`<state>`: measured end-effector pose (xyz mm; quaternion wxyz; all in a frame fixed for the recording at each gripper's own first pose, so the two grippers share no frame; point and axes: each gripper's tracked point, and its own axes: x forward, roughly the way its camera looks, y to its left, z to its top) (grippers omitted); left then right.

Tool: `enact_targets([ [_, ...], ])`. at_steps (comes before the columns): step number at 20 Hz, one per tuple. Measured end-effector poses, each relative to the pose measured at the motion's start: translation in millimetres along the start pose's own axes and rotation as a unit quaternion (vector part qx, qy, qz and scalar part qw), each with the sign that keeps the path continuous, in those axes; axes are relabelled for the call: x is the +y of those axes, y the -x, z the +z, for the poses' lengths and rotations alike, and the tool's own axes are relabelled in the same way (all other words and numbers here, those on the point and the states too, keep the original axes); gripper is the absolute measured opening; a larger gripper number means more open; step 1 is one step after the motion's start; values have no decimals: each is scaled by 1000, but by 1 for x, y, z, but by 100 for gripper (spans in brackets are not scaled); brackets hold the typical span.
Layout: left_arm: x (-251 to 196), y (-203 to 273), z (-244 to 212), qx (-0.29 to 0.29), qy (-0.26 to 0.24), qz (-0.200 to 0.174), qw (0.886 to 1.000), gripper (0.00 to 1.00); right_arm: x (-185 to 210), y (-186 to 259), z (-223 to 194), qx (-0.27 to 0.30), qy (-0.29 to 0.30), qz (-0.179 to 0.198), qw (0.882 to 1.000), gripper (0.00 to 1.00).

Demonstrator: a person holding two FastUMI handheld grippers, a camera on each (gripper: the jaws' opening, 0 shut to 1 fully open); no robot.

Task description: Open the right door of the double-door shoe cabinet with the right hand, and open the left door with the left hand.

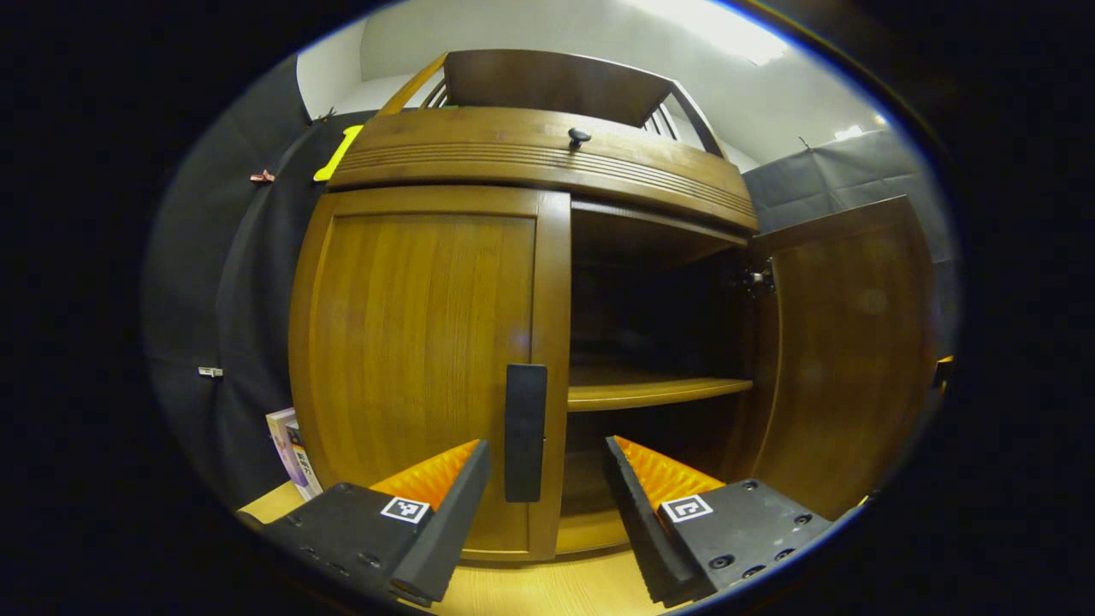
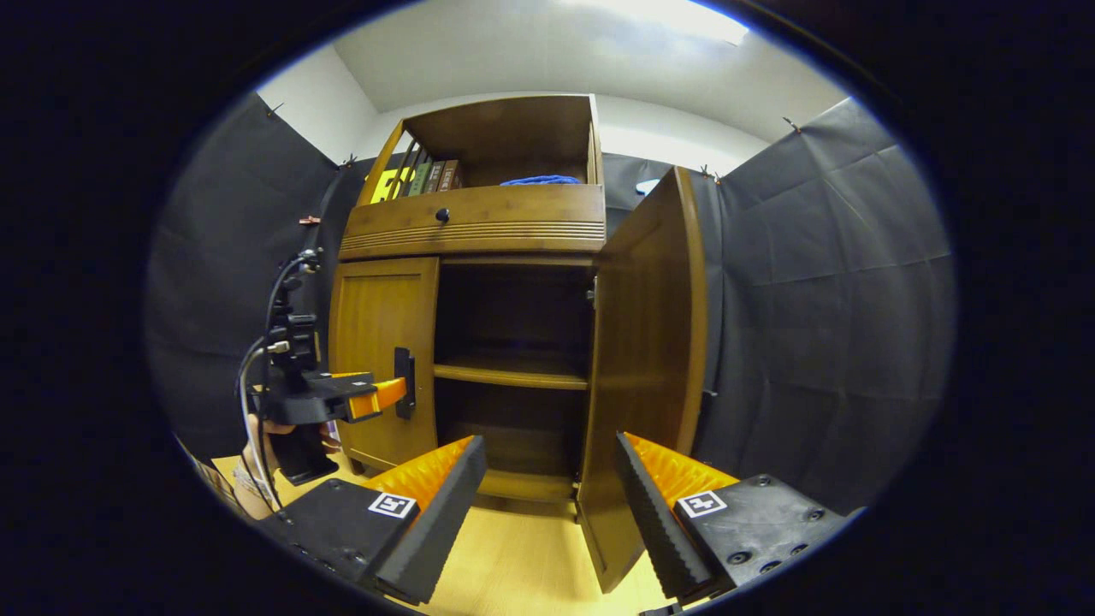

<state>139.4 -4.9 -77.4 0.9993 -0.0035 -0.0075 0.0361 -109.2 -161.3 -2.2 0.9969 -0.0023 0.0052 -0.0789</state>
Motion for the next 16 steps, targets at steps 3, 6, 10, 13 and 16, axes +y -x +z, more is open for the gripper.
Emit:
enact_targets([
  [3, 14, -26, -11, 5, -6, 18, 1000, 81, 1, -10, 0, -1, 6, -1, 1000, 94],
  [6, 16, -45, -26, 18, 4, 18, 1000, 73, -2, -17, -2, -2, 7, -7, 1000, 94],
  [10, 21, -58, -30, 11, 11, 24, 1000, 61, -2, -20, -7, -2, 15, -13, 1000, 94],
  [13, 23, -64, -29, 7, 2, 29, 1000, 54, -8, -19, -8, -2, 14, -21, 1000, 95],
  [16, 18, -66, -29, 4, 7, 23, 1000, 47, -15, -15, -11, 3, 10, -35, 999, 95],
])
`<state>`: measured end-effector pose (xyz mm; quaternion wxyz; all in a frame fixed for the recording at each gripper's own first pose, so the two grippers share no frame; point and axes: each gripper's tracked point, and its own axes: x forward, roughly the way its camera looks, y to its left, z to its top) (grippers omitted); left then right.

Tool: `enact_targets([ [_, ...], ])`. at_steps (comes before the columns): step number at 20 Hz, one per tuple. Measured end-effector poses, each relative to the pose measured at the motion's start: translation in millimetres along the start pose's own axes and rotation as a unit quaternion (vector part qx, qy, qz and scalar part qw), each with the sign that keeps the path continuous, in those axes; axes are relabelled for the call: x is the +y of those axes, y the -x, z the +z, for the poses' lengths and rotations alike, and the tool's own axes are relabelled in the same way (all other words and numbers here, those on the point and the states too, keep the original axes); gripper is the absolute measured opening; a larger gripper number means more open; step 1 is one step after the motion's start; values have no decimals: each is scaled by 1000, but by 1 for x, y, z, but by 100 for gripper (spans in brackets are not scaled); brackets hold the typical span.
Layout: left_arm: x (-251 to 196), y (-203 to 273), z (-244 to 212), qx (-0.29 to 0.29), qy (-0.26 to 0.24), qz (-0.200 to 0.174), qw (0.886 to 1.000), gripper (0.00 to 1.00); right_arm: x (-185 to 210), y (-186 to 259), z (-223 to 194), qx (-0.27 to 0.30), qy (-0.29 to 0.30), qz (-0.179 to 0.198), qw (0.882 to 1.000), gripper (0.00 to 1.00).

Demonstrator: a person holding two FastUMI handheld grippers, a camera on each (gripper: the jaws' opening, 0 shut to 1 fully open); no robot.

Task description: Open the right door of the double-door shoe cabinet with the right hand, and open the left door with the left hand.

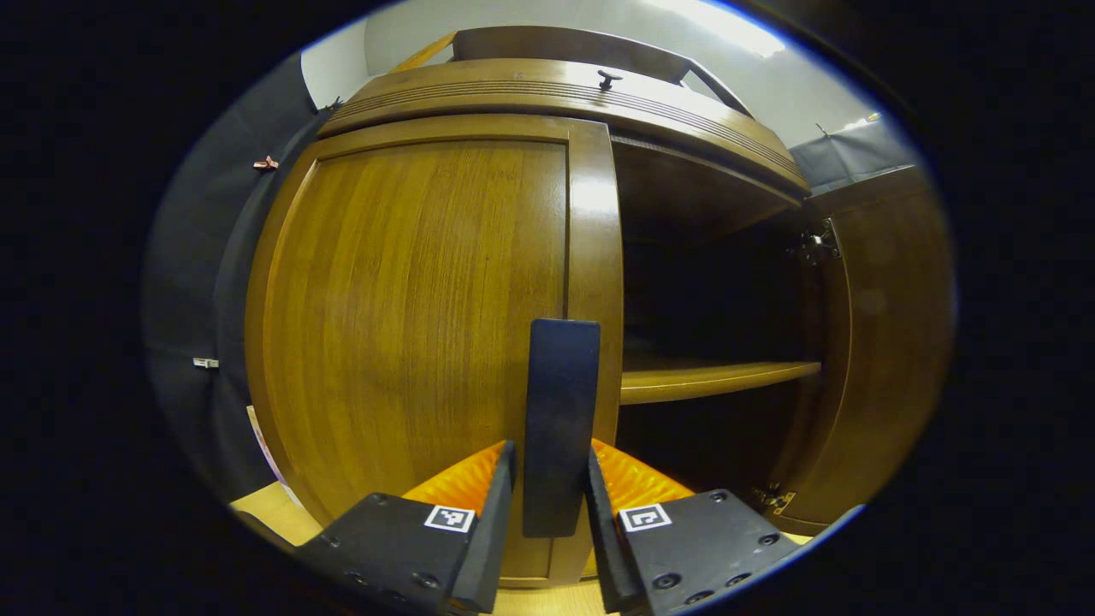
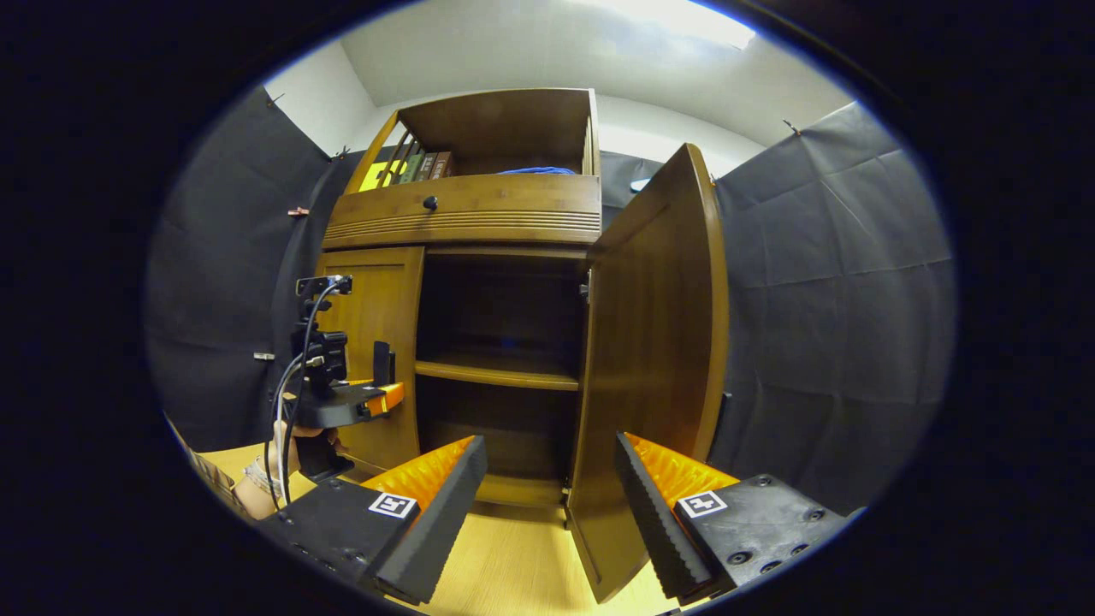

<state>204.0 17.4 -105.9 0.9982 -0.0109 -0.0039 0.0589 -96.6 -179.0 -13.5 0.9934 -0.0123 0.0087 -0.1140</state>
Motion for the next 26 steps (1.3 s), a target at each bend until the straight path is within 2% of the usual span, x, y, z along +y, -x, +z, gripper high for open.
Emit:
enact_targets([
  [3, 1, 2, 1, 1, -8, -5, 1000, 36, -6, 4, 0, 4, 0, -12, 1000, 95],
  [7, -2, 7, 4, 9, -1, -16, 1000, 33, -5, 10, -1, 8, 1, -18, 1000, 94],
  [12, 0, 43, 4, 26, 25, -57, 998, 33, 10, 19, -1, 14, 8, -8, 1000, 94],
  [19, 18, 116, 9, 27, 18, -109, 993, 33, 38, 30, 4, 17, 20, 2, 1000, 95],
  [22, 30, 141, 11, 34, 34, -120, 992, 33, 59, 34, 5, 20, 16, 19, 999, 96],
  [26, 52, 172, 14, 34, 33, -117, 992, 33, 87, 36, 10, 14, 25, 41, 999, 95],
])
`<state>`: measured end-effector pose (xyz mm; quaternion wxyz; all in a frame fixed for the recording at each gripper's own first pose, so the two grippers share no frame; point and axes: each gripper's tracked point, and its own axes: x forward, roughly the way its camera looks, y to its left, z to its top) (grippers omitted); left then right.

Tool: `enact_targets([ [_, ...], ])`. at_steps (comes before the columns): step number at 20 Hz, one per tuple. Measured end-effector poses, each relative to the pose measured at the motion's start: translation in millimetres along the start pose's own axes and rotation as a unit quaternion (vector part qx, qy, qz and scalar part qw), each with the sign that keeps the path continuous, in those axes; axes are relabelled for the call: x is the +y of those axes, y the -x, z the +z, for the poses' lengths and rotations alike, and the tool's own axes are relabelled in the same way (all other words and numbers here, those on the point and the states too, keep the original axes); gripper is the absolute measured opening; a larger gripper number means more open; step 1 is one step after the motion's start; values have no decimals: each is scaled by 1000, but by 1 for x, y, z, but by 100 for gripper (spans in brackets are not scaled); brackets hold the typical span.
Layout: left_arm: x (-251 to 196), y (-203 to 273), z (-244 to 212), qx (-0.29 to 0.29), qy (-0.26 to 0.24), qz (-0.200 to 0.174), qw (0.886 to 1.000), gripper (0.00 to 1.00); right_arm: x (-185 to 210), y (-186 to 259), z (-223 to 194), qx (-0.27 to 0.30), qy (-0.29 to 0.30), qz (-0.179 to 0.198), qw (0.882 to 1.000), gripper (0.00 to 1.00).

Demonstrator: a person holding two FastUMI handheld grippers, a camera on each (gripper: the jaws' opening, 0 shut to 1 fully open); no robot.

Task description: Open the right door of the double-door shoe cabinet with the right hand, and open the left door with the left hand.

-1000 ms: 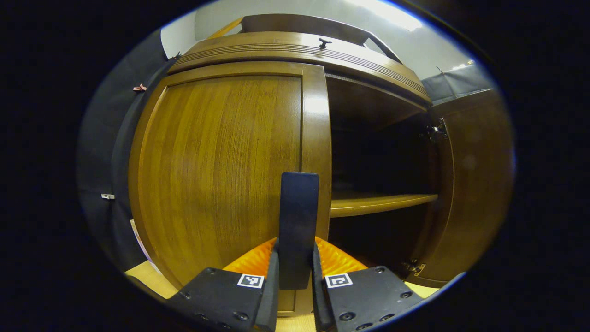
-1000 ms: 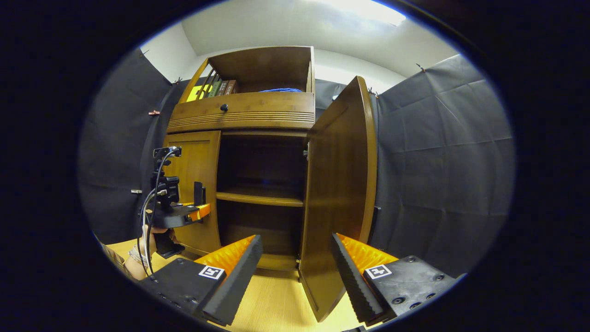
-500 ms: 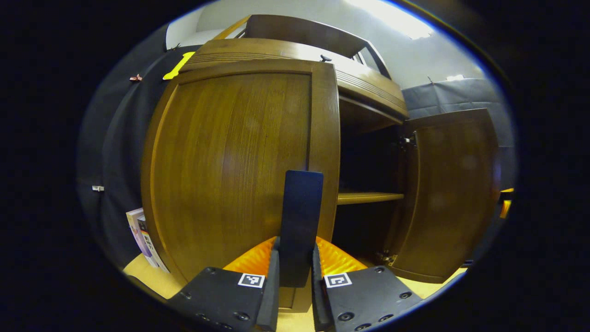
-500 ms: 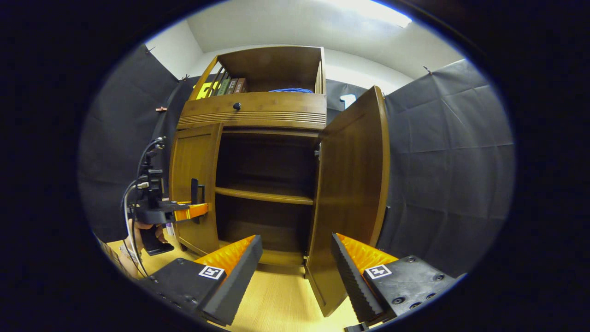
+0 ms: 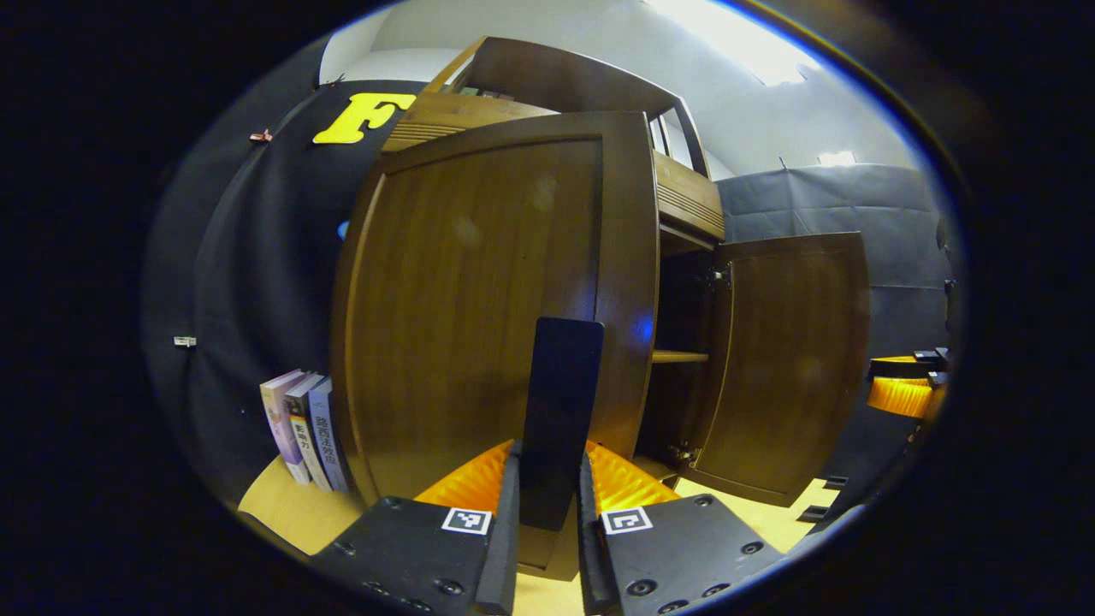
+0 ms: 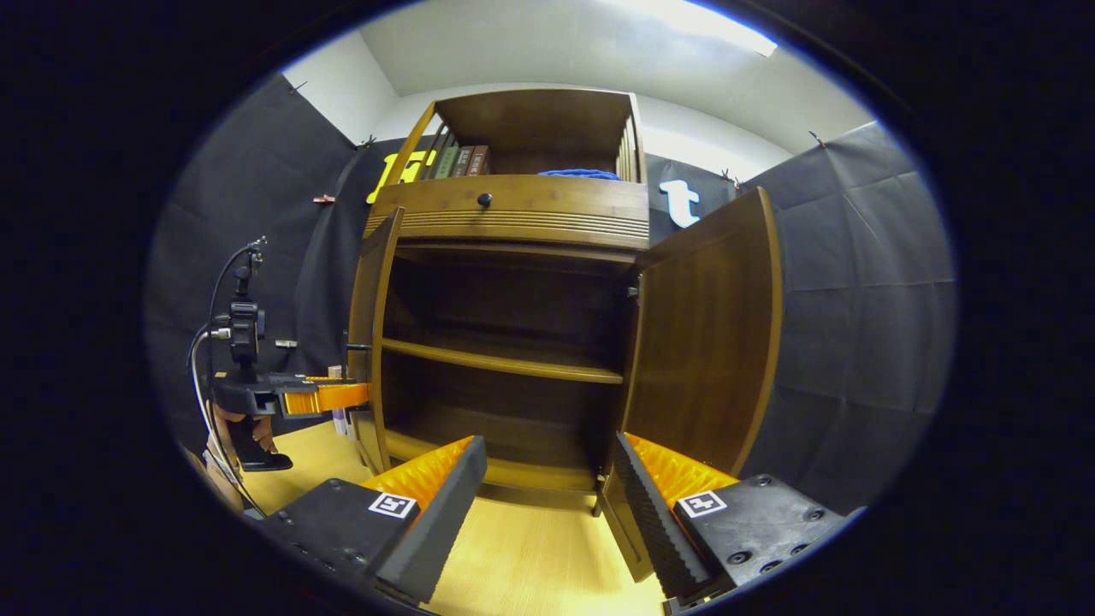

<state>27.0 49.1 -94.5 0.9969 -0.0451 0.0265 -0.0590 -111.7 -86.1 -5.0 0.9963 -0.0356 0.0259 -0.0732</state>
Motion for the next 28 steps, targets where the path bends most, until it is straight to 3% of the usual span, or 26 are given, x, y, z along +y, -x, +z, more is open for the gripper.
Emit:
enact_targets([
  [10, 48, 69, 5, -8, -16, 58, 998, 29, 68, -11, -6, 6, -13, 73, 997, 95],
  [18, 86, 99, 8, -18, -12, 98, 995, 23, 95, -16, -6, 2, -30, 90, 995, 94],
  [21, 109, 110, 10, -26, -19, 136, 990, 20, 99, -20, -6, -4, -16, 82, 996, 96],
  [24, 133, 119, 8, -27, -23, 177, 984, 14, 114, -20, -10, 0, -23, 99, 995, 95],
  [26, 132, 124, 8, -31, -5, 169, 985, 10, 120, -20, -11, 2, -27, 105, 994, 94],
  [27, 131, 124, 7, -31, 5, 163, 986, 2, 122, -22, -11, 3, -27, 107, 994, 95],
  [28, 132, 128, 5, -27, 9, 161, 986, 11, 125, -23, -11, 4, -28, 108, 994, 95],
])
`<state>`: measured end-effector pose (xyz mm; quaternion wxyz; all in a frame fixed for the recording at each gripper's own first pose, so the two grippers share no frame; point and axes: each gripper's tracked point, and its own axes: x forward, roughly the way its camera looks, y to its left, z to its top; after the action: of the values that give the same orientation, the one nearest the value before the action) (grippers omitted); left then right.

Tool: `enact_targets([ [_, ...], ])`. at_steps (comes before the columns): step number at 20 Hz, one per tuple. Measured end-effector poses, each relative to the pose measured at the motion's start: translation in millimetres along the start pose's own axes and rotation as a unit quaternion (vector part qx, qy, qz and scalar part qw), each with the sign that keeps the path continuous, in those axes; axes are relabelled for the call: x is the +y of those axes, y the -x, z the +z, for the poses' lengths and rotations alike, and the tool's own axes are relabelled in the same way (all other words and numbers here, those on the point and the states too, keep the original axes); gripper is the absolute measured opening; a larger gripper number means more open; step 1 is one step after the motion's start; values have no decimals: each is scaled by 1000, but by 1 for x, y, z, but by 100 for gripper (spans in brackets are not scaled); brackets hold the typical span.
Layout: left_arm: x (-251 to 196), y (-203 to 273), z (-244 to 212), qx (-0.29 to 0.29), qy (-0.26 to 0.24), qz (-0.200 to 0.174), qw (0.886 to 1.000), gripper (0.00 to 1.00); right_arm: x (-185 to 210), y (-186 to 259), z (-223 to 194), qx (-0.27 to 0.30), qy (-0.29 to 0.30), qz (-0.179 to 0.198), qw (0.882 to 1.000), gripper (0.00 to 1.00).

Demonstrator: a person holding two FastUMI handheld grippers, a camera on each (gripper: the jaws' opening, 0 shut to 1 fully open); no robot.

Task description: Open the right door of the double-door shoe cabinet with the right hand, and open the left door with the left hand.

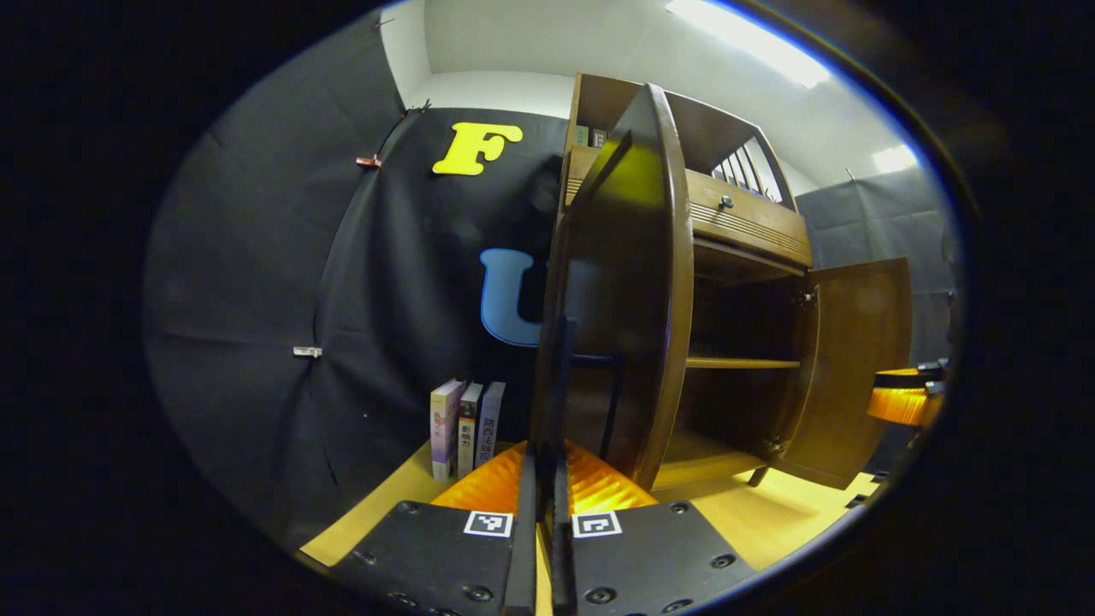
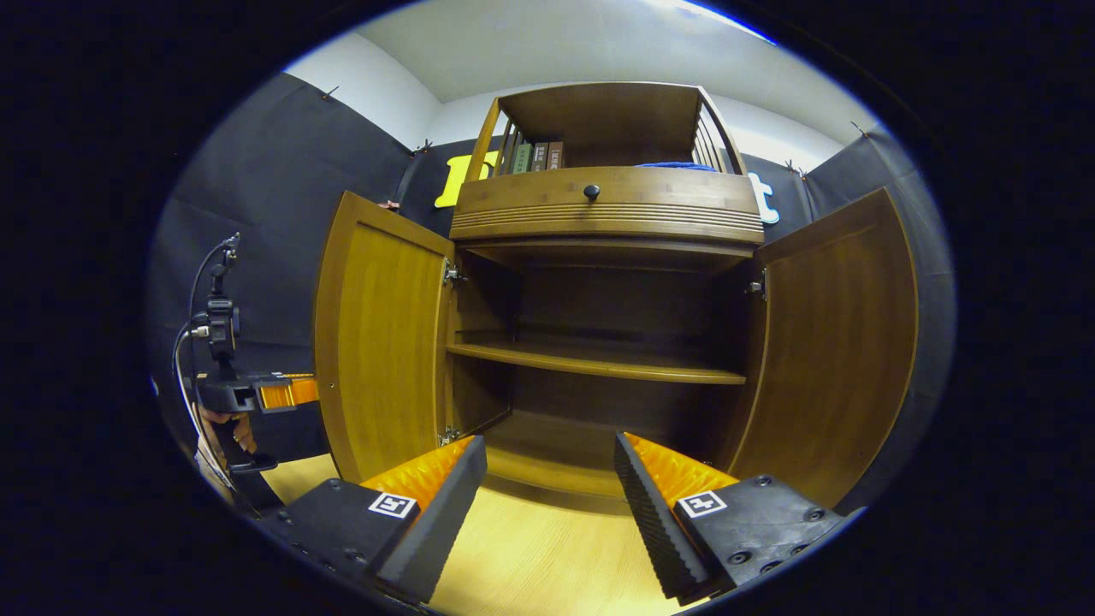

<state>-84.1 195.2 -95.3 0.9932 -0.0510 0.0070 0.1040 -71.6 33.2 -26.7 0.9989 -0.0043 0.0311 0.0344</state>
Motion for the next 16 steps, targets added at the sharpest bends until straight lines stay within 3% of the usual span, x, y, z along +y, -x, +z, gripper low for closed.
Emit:
enact_targets([
  [5, 3, 23, 4, 5, -20, 3, 1000, 13, 11, -12, -2, -4, -6, 9, 1000, 95],
  [9, 6, 55, 36, -19, -41, 24, 999, 13, 15, -24, -11, 0, -3, 3, 1000, 95],
  [11, -11, 65, 44, -16, -32, 3, 999, 12, 17, -27, -16, 6, -6, 5, 1000, 95],
  [13, -43, 75, 43, -4, -24, -41, 999, 12, 13, -27, -17, 7, -8, -3, 1000, 95],
  [16, -79, 72, 47, -10, -43, -76, 996, 9, 10, -27, -17, 6, -8, -14, 1000, 95],
])
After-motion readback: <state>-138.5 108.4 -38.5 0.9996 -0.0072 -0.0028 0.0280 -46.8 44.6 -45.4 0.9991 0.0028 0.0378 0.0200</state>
